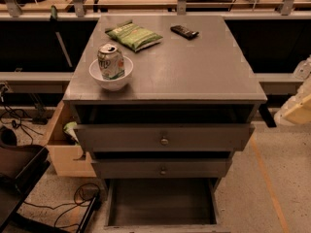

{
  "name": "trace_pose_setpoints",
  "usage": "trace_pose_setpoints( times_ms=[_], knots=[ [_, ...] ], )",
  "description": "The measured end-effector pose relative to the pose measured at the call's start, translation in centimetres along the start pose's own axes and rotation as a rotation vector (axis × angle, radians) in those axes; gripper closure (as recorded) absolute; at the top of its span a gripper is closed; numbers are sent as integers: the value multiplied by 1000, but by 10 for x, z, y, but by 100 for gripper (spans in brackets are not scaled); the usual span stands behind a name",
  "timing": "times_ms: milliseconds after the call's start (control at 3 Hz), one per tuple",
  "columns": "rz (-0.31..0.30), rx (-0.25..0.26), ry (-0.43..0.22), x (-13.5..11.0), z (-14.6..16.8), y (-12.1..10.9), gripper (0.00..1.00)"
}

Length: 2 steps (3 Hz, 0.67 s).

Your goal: Pick 7up can from white bowl and place on counter

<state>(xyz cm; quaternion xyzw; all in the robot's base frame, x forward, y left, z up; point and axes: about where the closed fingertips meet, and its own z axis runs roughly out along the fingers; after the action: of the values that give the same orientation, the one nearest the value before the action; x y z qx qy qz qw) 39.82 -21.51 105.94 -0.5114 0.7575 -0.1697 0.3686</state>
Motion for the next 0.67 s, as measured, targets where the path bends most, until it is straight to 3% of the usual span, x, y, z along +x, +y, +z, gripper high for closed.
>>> trace_pose_setpoints(
  times_ms=[333,667],
  knots=[
    [2,0,-15,-5,1,0,0],
    [18,3,-141,-50,13,-3,0]
  ],
)
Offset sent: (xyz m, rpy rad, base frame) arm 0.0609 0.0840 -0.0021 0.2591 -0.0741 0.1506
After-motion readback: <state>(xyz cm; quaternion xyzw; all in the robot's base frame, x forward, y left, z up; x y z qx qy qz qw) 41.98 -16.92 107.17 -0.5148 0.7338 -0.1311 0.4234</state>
